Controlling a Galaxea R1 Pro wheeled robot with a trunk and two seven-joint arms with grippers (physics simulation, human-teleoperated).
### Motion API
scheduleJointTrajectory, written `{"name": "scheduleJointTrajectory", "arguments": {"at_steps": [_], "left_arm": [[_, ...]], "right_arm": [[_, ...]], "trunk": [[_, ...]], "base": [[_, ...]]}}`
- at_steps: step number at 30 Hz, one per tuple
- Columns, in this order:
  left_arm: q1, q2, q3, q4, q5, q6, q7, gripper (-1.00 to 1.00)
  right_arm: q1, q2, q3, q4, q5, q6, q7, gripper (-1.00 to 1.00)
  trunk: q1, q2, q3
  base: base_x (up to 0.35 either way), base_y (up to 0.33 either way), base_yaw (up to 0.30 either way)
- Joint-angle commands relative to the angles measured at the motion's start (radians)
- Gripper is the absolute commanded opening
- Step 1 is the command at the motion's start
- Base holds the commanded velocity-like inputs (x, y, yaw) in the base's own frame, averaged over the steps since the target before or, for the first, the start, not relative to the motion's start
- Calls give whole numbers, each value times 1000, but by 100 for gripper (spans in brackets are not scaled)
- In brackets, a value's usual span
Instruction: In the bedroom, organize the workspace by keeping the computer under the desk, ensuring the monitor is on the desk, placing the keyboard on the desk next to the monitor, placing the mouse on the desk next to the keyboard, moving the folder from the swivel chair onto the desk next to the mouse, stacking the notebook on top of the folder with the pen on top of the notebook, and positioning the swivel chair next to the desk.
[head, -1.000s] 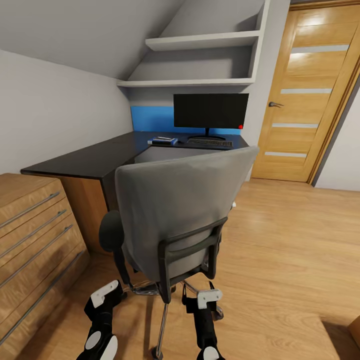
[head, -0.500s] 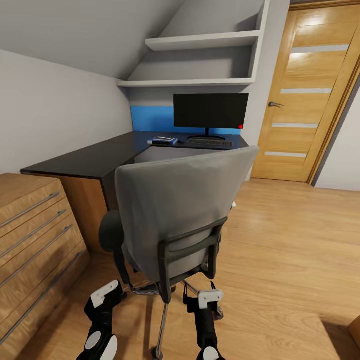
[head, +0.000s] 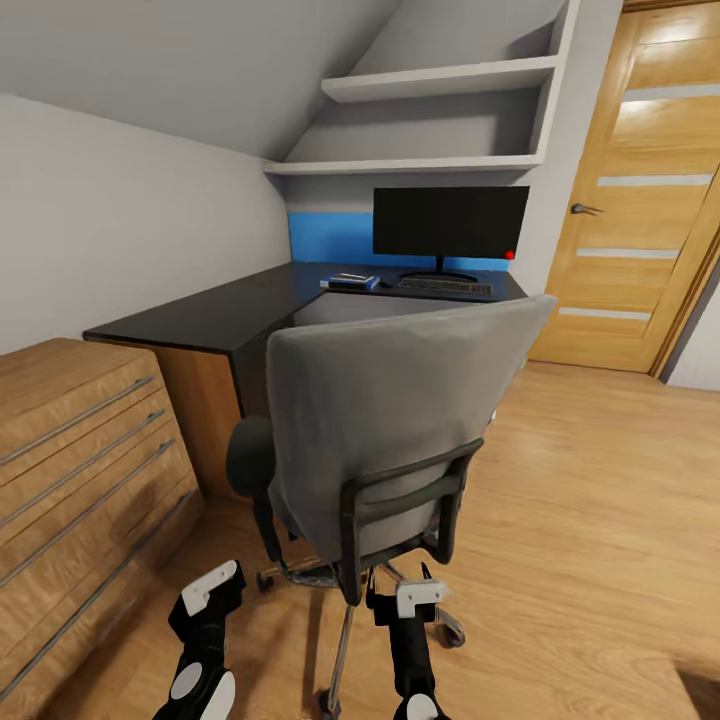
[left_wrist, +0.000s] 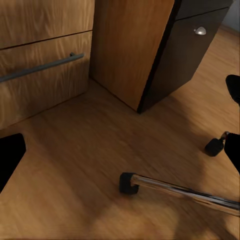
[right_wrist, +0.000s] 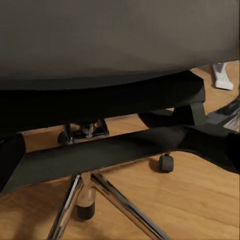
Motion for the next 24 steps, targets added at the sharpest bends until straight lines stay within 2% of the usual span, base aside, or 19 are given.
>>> {"name": "scheduleJointTrajectory", "arguments": {"at_steps": [1, 10, 24], "left_arm": [[-1, 1, -4, 0, 9, -6, 4, 100], [-1, 1, -4, 1, 9, -6, 4, 100], [-1, 1, -4, 1, 9, -6, 4, 100]], "right_arm": [[-1, 0, 5, 1, -7, -6, -4, 100], [-1, 0, 6, 1, -7, -6, -4, 100], [-1, 0, 5, 1, -7, -6, -4, 100]], "trunk": [[0, 0, -1], [0, 0, -1], [0, 0, -1]], "base": [[0, 0, 261], [0, 0, 250], [0, 0, 194]]}}
